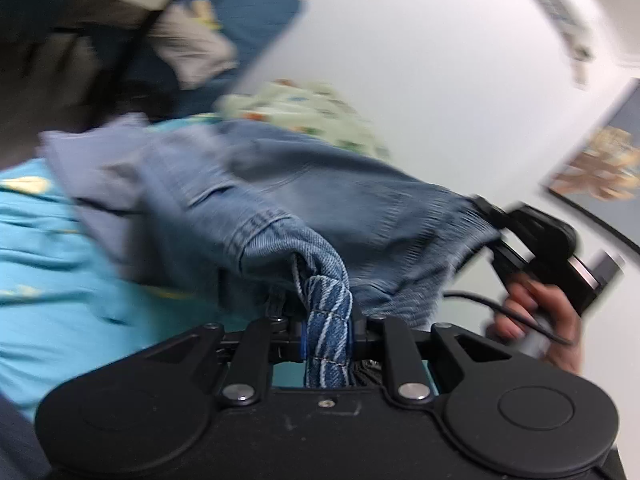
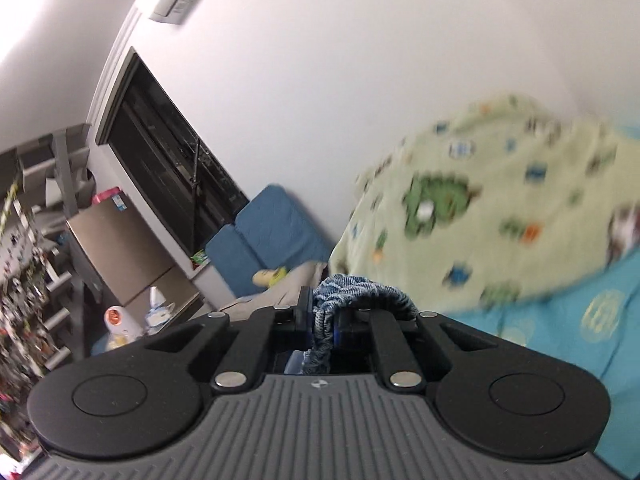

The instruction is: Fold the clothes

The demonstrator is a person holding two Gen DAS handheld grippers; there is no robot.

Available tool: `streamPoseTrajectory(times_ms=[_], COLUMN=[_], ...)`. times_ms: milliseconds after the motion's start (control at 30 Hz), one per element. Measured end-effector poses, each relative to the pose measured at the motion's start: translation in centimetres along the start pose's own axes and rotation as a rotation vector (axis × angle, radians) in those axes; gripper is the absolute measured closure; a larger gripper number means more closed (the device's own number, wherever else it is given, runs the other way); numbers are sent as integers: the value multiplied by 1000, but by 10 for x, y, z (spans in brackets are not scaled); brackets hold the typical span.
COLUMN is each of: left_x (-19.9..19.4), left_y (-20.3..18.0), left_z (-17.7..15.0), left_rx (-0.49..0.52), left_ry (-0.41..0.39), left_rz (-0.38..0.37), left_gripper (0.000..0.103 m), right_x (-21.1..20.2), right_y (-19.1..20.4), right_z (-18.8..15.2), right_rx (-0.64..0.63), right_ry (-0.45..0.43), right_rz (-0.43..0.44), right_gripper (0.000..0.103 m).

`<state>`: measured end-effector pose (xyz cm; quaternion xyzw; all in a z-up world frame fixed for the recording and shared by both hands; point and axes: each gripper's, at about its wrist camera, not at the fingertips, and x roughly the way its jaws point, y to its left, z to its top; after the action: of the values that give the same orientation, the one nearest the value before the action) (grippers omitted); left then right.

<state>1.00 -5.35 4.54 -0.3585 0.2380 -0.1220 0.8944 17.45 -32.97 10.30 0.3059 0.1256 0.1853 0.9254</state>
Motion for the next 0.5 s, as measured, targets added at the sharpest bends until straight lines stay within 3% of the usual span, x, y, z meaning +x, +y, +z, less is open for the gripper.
streamPoseTrajectory(times_ms=[167, 300, 500], left_x=[46, 110, 228], left_y=[-70, -97, -98], left_z=[-37, -80, -168], left_rx=[72, 114, 189], left_ry=[63, 157, 350], left_rz=[-119, -151, -120], left_gripper=[88, 88, 88], right_x=[-31, -45, -37], right_y=[-36, -102, -230], right_z=[62, 91, 85], right_rx=[-92, -98, -122], right_ry=[-37, -30, 40], right_rz=[-87, -183, -339], right_gripper=[94, 94, 94])
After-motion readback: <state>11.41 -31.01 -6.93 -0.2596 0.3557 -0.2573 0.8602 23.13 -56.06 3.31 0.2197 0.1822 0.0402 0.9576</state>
